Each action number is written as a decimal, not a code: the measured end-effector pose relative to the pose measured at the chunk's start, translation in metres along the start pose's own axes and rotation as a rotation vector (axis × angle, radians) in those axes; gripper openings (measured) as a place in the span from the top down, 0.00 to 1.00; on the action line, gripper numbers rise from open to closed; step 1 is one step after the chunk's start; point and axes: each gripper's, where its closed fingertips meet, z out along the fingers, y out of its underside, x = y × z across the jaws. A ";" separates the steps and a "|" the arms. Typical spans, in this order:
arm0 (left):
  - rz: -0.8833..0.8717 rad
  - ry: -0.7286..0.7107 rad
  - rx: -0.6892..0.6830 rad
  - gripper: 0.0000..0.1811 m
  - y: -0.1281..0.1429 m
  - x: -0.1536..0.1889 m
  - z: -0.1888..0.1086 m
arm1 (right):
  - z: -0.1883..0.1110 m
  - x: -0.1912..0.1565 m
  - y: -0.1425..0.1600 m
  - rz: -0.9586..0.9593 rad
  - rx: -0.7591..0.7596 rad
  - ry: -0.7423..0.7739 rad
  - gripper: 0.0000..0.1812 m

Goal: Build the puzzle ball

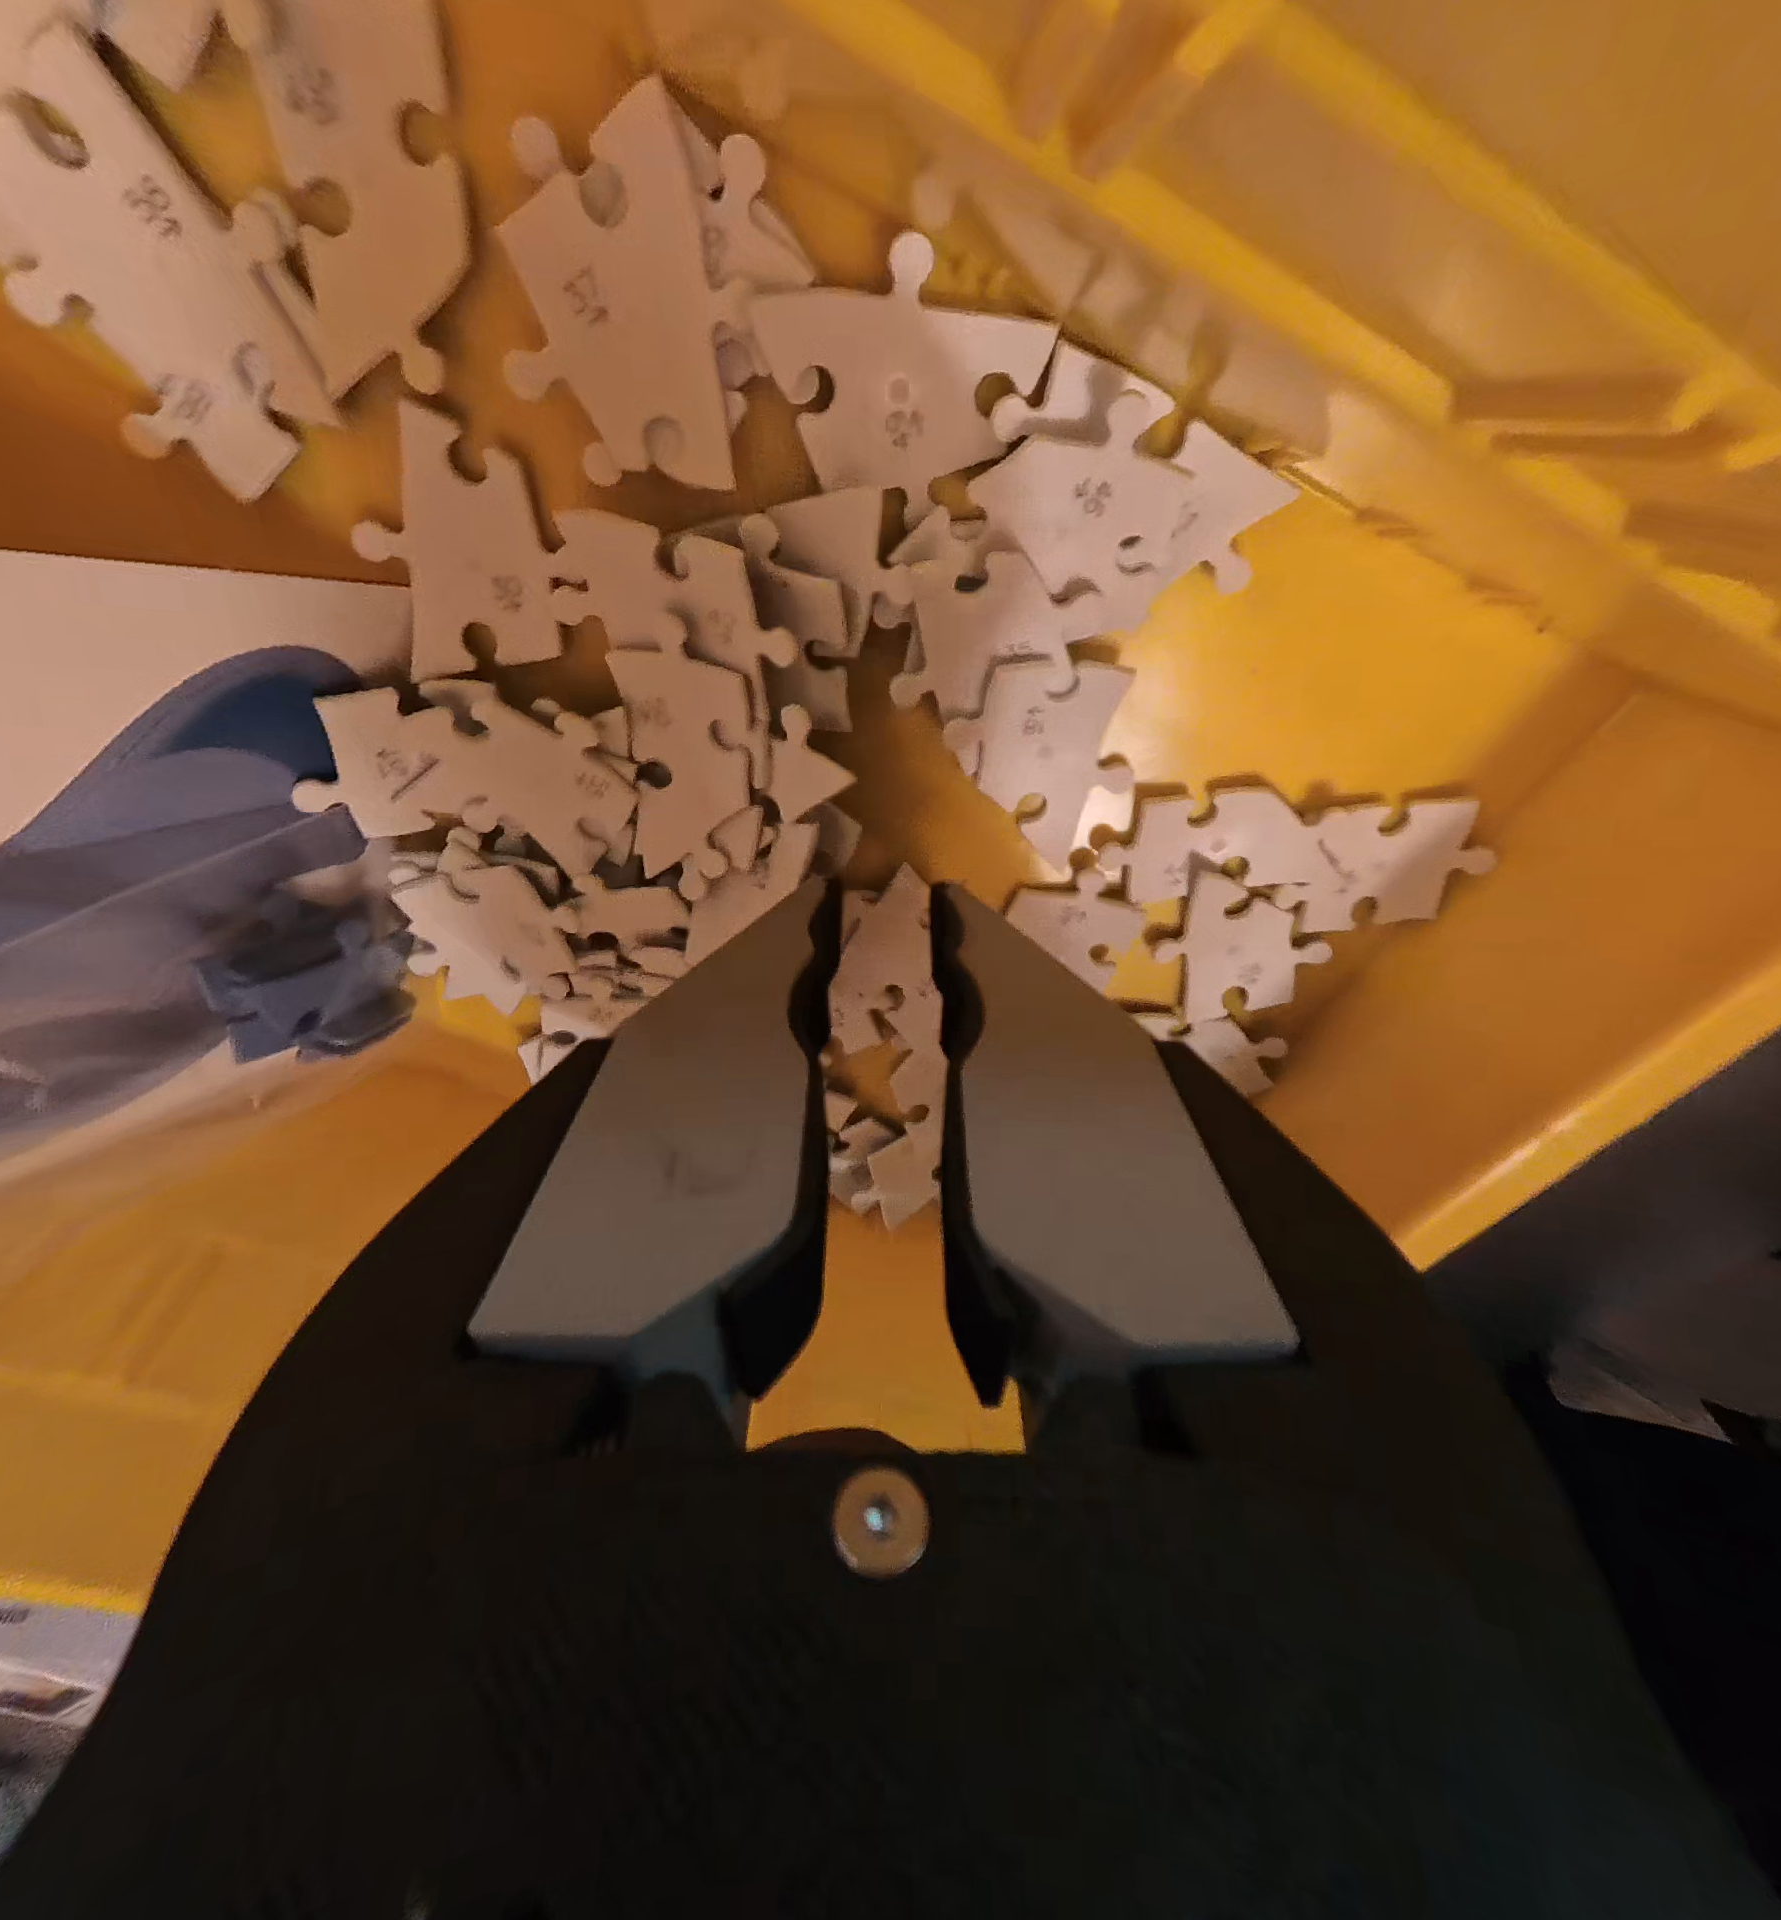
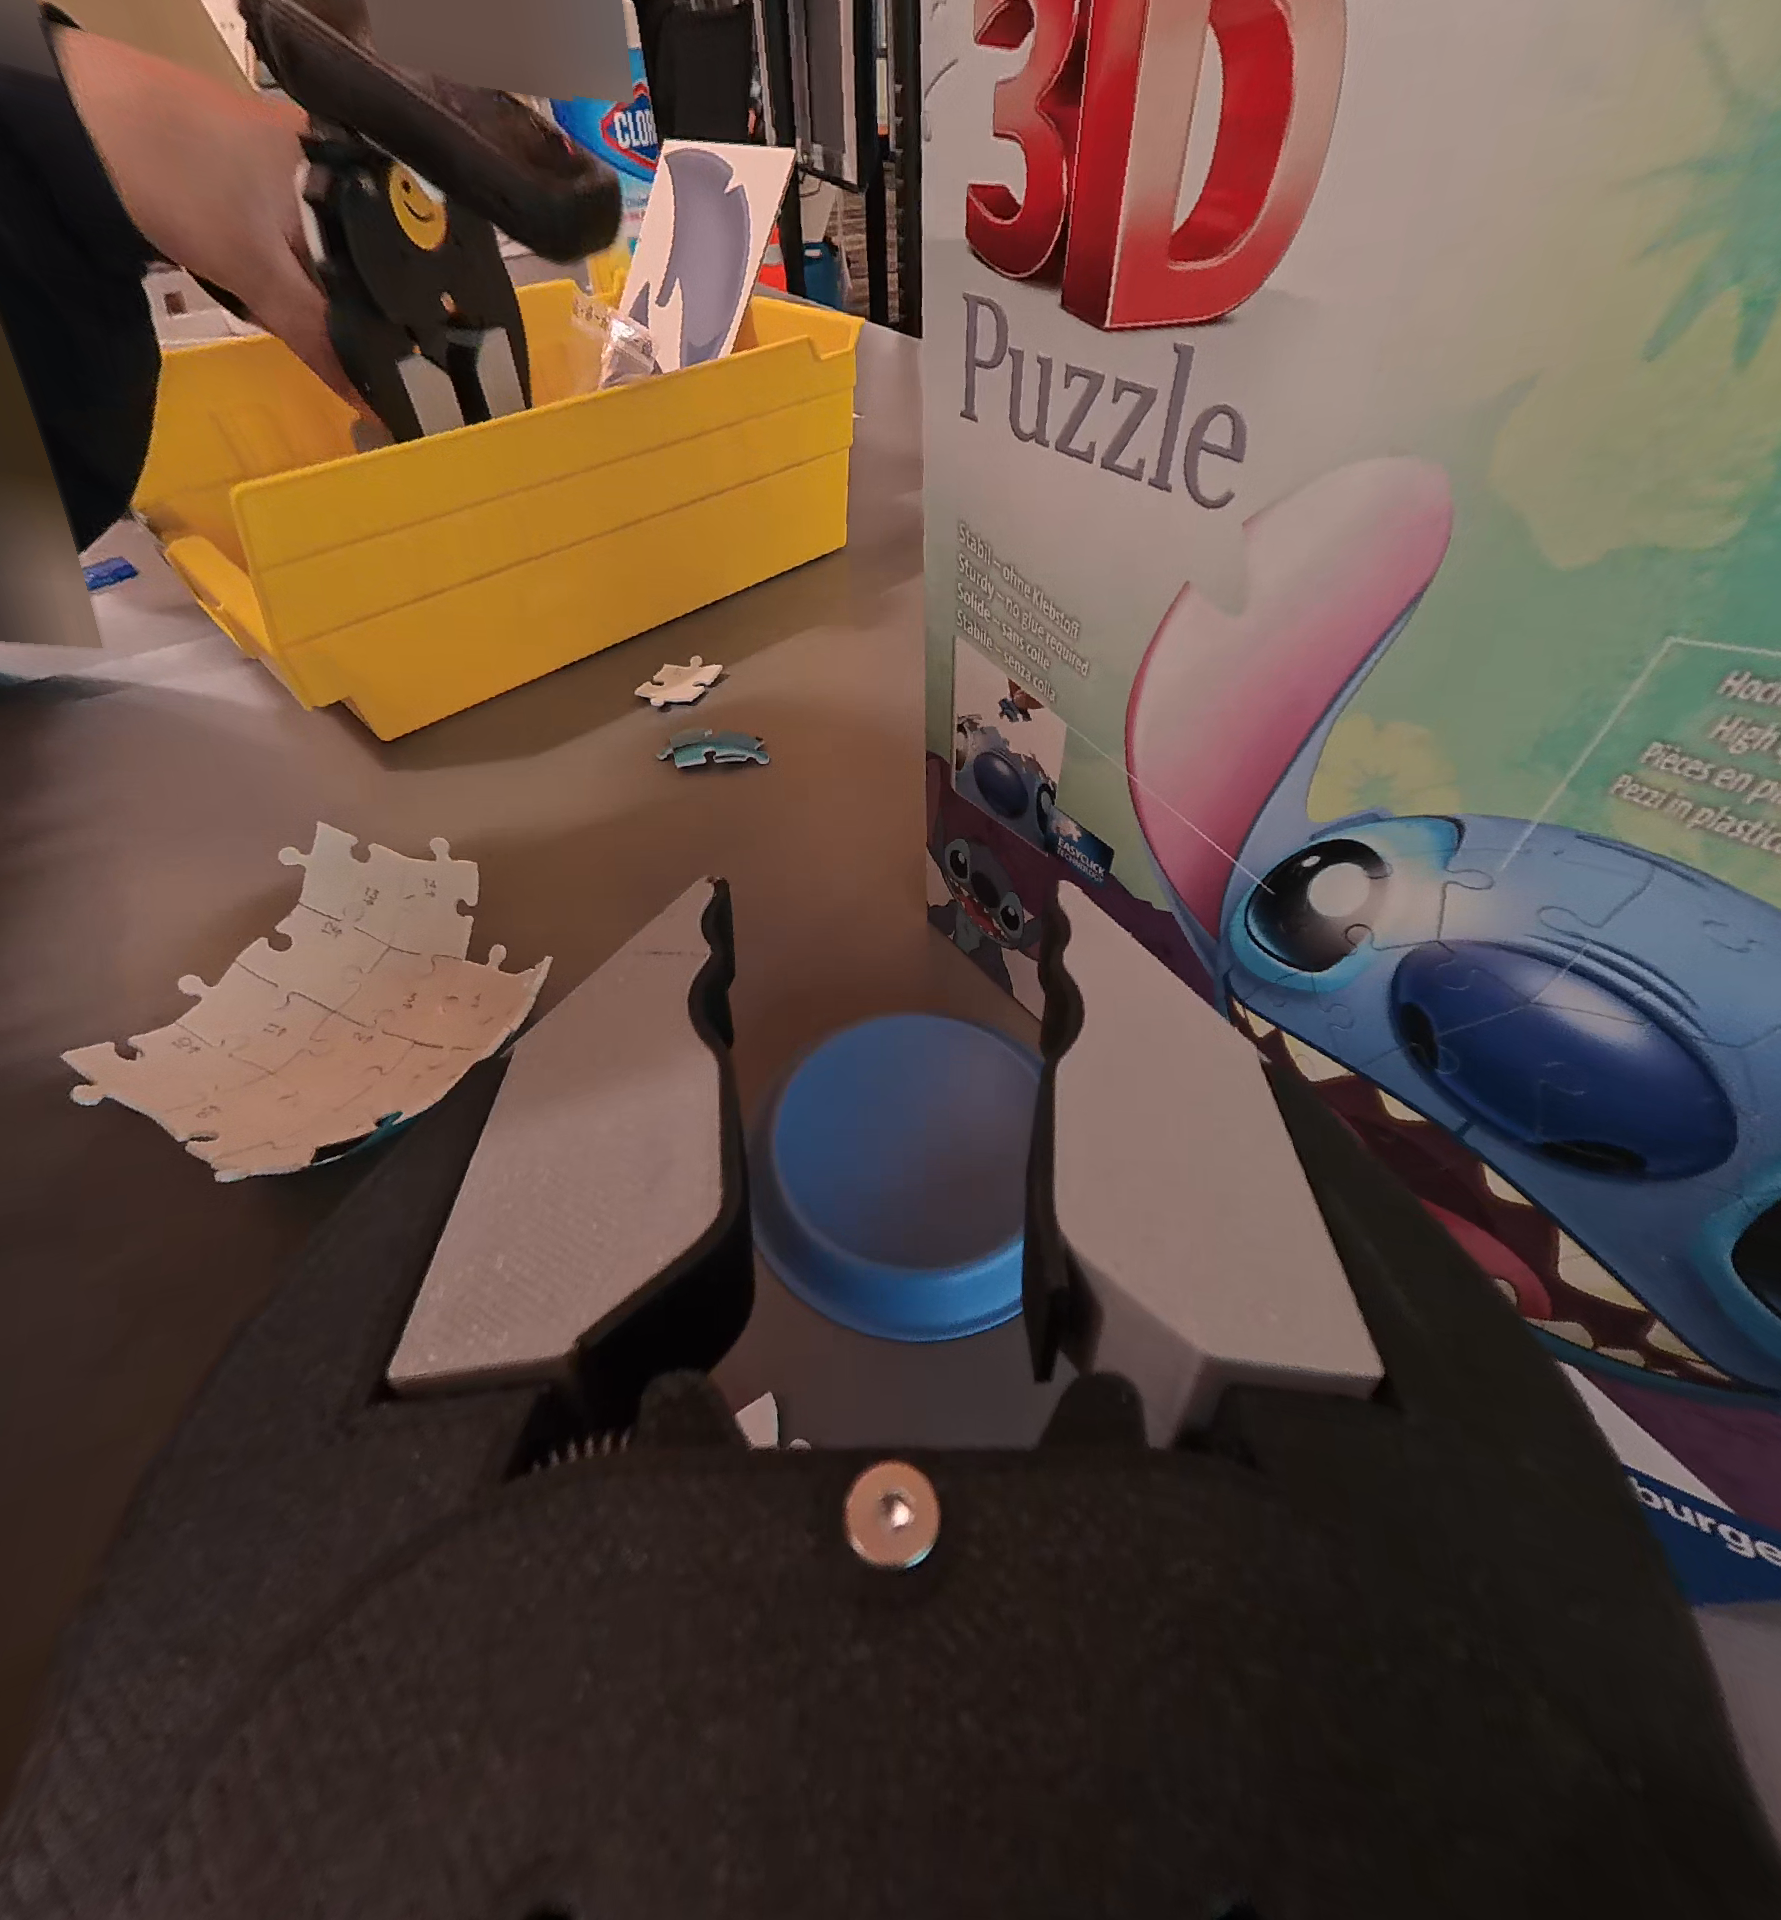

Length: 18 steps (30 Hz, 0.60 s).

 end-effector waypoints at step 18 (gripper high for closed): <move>0.075 0.042 0.137 0.93 -0.045 0.021 0.000 | 0.004 0.001 0.003 0.006 -0.007 -0.002 0.70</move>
